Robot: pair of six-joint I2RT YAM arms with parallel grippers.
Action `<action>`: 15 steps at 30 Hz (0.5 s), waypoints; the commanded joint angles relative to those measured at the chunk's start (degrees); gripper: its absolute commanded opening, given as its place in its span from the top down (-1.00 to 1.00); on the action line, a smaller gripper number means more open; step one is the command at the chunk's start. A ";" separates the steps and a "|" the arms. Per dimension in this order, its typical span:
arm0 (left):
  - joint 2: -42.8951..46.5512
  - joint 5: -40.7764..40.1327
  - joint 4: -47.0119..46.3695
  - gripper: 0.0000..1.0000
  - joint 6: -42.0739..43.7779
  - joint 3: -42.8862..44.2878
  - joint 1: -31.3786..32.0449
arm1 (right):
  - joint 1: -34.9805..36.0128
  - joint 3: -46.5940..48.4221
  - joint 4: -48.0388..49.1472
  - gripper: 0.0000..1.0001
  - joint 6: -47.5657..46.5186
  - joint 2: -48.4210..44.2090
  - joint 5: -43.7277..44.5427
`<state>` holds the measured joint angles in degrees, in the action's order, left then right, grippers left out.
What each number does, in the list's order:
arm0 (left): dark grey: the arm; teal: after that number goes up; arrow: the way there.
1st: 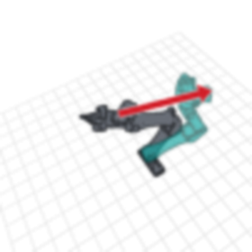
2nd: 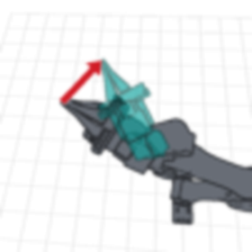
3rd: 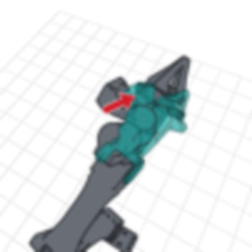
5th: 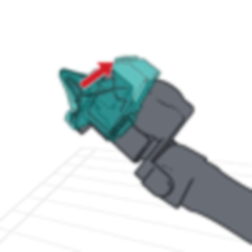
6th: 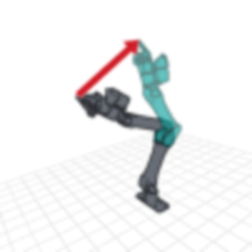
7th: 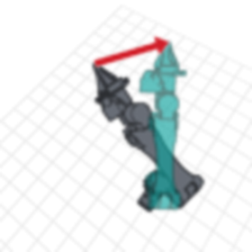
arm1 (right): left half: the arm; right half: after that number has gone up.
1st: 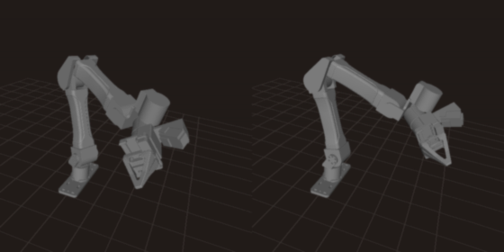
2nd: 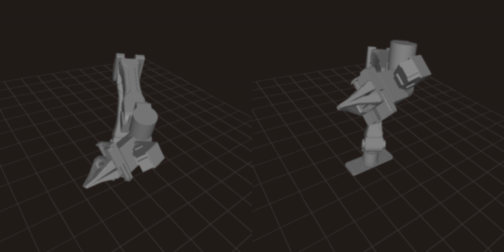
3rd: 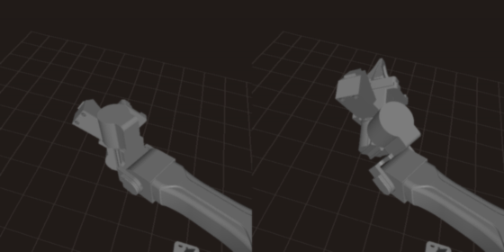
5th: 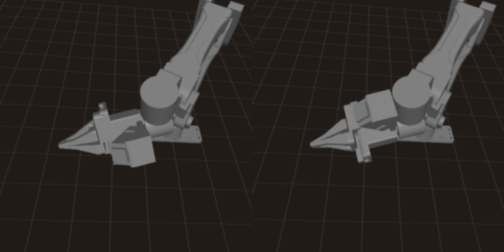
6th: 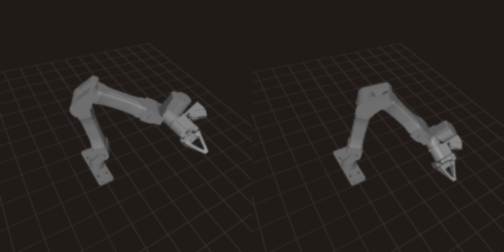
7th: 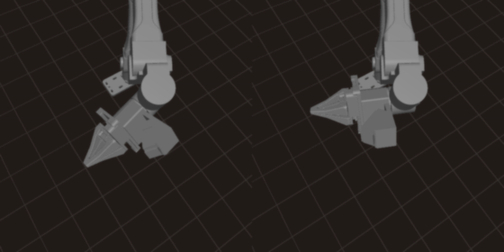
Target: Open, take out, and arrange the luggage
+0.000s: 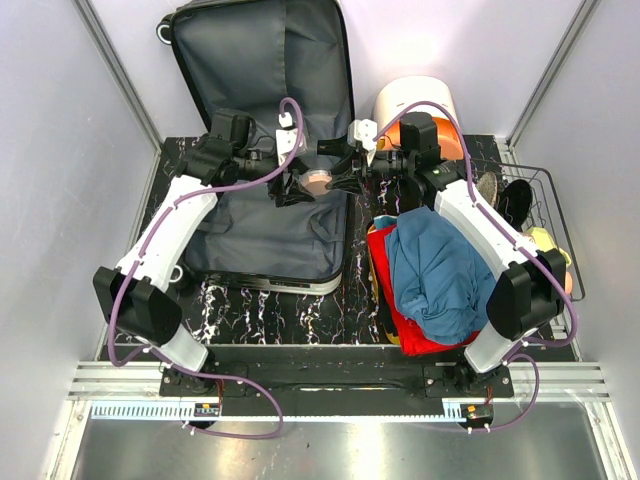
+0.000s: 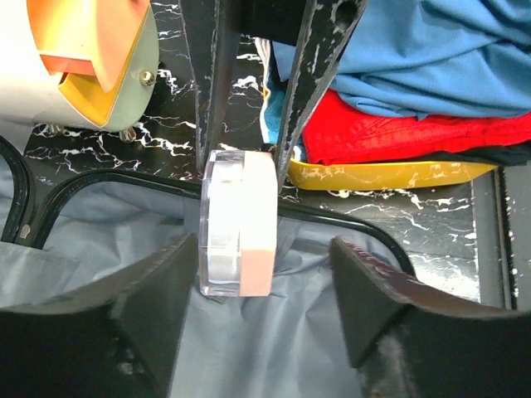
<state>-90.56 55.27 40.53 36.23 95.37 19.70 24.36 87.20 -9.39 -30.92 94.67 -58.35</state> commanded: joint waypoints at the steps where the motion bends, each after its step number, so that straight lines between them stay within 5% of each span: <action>1: -1.37 0.72 -0.81 -0.22 -0.45 2.27 0.07 | -0.19 2.45 0.69 1.00 1.47 -1.25 -2.38; 7: -4.71 3.70 -1.24 0.56 -8.09 4.99 0.07 | -0.19 3.68 0.77 1.00 2.17 -1.51 -1.34; 10: -5.68 5.99 -5.97 0.94 -15.81 5.00 -0.19 | -0.36 4.56 1.56 0.22 4.01 -1.51 3.49; 12: -5.41 6.96 -14.63 1.00 -25.55 3.77 -0.89 | -1.68 5.43 3.83 -0.66 5.59 -1.25 7.34; 14: -4.71 7.40 -25.10 1.00 -42.70 -0.08 -2.82 | -3.26 6.23 6.21 -0.84 10.42 -0.90 9.65; 15: -4.62 7.05 -37.94 1.00 -49.34 -1.75 -3.61 | -5.01 6.93 8.75 -0.94 14.27 -0.63 11.05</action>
<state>-96.20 58.87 31.38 15.18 96.84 18.72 22.92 89.47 -9.37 -25.54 94.70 -54.15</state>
